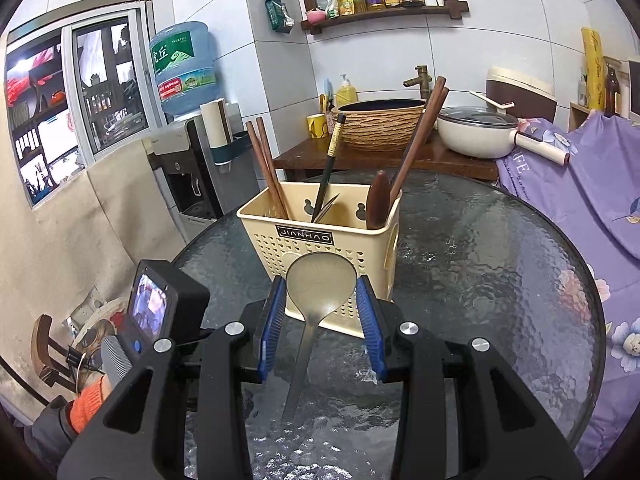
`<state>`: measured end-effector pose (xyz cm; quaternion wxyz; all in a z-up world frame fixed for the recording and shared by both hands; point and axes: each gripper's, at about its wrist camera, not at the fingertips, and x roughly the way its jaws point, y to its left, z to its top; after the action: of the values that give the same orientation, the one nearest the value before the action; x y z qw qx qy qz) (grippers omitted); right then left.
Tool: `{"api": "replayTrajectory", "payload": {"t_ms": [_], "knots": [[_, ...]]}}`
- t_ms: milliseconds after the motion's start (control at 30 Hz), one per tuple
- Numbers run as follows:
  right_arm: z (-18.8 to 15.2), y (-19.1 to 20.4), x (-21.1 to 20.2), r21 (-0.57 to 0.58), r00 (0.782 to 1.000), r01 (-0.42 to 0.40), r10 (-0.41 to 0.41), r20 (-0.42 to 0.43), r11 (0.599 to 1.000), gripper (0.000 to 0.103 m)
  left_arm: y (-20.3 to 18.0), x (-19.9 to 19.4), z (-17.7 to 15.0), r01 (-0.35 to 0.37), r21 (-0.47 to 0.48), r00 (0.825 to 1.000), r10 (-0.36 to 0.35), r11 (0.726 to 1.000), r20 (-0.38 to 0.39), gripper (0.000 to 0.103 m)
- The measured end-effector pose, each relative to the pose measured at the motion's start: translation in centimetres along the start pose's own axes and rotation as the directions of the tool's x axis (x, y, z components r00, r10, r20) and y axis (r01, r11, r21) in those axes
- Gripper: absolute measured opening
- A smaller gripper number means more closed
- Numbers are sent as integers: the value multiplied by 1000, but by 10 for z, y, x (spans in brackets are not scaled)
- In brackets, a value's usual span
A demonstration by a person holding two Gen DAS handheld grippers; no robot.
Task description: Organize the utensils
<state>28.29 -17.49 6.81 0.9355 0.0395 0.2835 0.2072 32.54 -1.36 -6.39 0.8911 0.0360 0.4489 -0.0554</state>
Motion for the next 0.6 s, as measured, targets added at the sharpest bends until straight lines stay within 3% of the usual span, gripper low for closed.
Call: {"api": "replayTrajectory", "payload": {"t_ms": [100,300,600], "knots": [[-1,1,0,1,1000,1,-1,-1,1000,37,-1,-6,-2,24,-20,1000,-24,1000,10,7],[0,-1,-6,11,1000,2,-2,14,1000,37,5,-55,3,65,-51,990,-58,997,132,7],[14,6,-28,0,998,-19,19,62,1000,37,11,-160,11,138,-52,922,-109,989,371,7]]}}
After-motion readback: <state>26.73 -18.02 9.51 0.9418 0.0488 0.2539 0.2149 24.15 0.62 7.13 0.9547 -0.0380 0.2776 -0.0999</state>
